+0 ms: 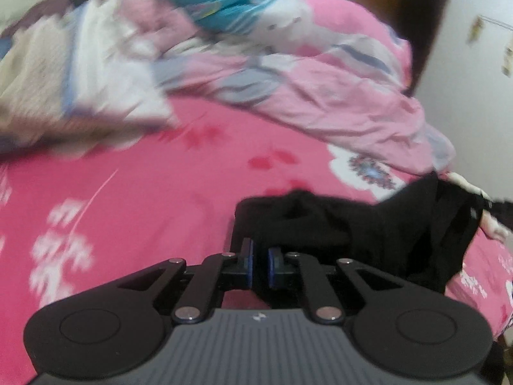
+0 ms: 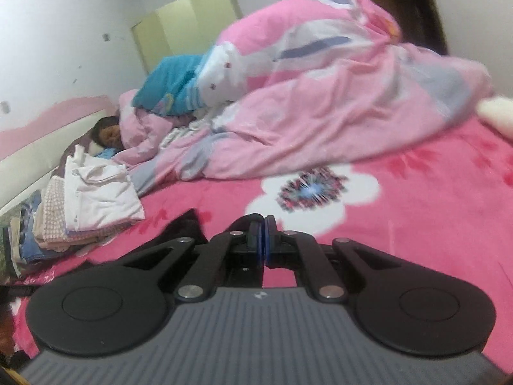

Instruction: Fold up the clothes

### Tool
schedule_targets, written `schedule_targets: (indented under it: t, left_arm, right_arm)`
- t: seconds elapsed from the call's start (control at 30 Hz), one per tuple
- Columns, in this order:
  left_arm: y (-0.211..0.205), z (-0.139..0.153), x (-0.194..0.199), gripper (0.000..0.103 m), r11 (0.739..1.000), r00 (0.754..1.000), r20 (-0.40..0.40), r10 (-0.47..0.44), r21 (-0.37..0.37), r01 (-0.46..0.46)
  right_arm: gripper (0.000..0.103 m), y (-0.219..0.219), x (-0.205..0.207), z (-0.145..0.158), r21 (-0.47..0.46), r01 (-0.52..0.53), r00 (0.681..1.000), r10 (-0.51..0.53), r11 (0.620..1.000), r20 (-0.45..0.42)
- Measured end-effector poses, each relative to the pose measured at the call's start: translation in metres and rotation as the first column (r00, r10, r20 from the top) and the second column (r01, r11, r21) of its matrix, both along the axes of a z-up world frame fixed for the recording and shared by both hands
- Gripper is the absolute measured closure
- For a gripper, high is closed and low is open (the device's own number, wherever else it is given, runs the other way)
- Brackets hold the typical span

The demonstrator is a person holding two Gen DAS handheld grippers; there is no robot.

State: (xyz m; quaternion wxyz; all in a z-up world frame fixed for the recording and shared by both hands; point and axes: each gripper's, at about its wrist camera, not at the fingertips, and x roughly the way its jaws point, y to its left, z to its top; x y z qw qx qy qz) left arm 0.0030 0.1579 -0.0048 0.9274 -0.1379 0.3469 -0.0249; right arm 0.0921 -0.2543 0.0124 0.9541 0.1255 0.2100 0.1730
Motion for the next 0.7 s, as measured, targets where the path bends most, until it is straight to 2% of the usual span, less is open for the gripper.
schedule_targets:
  t: [0.17, 0.23, 0.3, 0.33, 0.4, 0.47, 0.53, 0.6, 0.7]
  left_arm:
    - [0.013, -0.017, -0.034, 0.094, 0.998, 0.998, -0.061, 0.026, -0.06, -0.029]
    - [0.017, -0.02, -0.043, 0.091, 0.997, 0.997, -0.072, 0.024, -0.077, -0.029]
    - [0.022, -0.02, -0.05, 0.073, 0.996, 0.997, -0.074, 0.026, -0.08, -0.032]
    - [0.025, -0.019, -0.055, 0.067, 0.996, 0.997, -0.066, 0.031, -0.081, -0.036]
    - [0.031, -0.013, -0.064, 0.048, 0.995, 0.998, -0.04, 0.042, -0.084, -0.045]
    - [0.035, -0.004, -0.068, 0.043, 0.996, 0.999, -0.005, 0.035, -0.082, -0.035]
    - [0.038, 0.004, -0.069, 0.038, 0.997, 0.999, 0.028, 0.023, -0.077, -0.021]
    - [0.035, 0.01, -0.059, 0.033, 0.998, 0.999, 0.051, -0.004, -0.069, 0.008]
    - [0.023, 0.016, -0.035, 0.024, 0.995, 0.995, 0.069, -0.078, -0.062, 0.083]
  right_arm:
    - [0.103, 0.04, 0.047, 0.017, -0.055, -0.08, 0.996, 0.082, 0.995, 0.038]
    - [0.103, 0.06, 0.068, 0.018, -0.073, -0.114, 0.993, 0.117, 0.991, 0.035]
    - [0.103, 0.08, 0.086, 0.016, -0.096, -0.132, 0.991, 0.134, 0.987, 0.022]
    - [0.103, 0.09, 0.096, 0.012, -0.111, -0.145, 0.989, 0.146, 0.983, 0.003]
    - [0.099, 0.103, 0.117, 0.0, -0.114, -0.166, 0.985, 0.159, 0.98, -0.071]
    - [0.097, 0.108, 0.134, -0.013, -0.099, -0.177, 0.974, 0.159, 0.979, -0.164]
    - [0.085, 0.103, 0.139, -0.024, -0.065, -0.151, 0.962, 0.132, 0.986, -0.239]
    - [0.059, 0.088, 0.131, -0.027, 0.003, -0.112, 0.96, 0.109, 0.994, -0.256]
    - [0.046, 0.051, 0.11, -0.022, 0.149, -0.053, 0.961, 0.091, 0.987, -0.26]
